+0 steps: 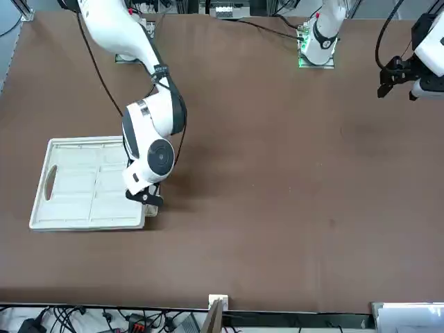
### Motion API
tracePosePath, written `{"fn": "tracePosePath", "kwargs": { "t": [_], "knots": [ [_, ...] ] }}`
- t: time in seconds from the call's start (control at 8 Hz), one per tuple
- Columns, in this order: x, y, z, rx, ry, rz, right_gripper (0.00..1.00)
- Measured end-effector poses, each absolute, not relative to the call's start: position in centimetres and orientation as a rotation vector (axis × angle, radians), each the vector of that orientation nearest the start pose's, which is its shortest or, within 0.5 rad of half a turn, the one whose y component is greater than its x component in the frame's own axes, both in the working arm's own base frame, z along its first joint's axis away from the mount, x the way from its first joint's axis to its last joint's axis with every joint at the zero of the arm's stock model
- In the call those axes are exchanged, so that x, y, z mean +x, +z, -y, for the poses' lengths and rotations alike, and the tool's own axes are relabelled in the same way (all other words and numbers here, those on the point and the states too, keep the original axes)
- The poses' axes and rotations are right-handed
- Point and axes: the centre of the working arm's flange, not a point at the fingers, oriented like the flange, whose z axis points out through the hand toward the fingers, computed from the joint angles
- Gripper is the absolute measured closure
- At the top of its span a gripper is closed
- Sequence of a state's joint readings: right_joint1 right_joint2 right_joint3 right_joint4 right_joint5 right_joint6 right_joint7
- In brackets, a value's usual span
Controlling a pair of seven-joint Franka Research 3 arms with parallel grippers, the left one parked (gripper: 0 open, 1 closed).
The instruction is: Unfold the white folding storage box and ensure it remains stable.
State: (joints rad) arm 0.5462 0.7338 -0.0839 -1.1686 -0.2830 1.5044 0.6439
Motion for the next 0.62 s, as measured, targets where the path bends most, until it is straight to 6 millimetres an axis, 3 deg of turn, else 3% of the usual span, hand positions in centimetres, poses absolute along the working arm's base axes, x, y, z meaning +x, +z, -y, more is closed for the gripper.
{"fn": "tracePosePath", "kwargs": {
  "t": [0.62],
  "knots": [
    [63.21,34.12,-30.18,-3.633,0.336,-0.238,0.74]
  ]
}}
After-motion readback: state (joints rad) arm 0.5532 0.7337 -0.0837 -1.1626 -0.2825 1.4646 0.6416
